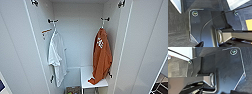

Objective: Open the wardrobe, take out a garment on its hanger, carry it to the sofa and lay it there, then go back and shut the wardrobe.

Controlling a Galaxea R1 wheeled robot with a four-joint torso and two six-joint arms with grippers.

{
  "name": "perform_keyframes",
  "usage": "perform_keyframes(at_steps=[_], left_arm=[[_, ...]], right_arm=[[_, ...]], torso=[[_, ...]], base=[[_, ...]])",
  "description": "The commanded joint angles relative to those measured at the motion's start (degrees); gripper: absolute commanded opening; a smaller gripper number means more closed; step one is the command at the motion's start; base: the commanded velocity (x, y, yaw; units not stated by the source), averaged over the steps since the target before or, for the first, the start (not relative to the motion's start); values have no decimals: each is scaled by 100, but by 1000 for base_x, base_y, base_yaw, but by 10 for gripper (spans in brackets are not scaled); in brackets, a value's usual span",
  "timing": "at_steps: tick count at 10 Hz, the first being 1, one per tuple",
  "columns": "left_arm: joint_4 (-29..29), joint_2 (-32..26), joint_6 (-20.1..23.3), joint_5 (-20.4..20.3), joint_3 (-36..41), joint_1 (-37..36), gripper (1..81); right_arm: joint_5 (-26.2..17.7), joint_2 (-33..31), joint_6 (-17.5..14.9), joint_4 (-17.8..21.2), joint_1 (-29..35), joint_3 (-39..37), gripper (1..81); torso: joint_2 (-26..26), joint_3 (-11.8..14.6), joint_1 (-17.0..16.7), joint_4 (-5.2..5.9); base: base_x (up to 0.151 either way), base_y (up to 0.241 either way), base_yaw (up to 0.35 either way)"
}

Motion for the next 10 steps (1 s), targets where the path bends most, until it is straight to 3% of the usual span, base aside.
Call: perform_keyframes(at_steps=[1, 10], left_arm=[[74, -80, 9, 258, 36, -236, 811], [74, -1, 9, 294, -131, -210, 811]], right_arm=[[-219, -35, -9, -82, 244, 37, 811], [-219, 35, -9, -90, 226, -43, 811]], torso=[[0, 0, -2, 0], [-2, 2, 0, 0]], base=[[87, 0, 0], [88, 0, 0]])
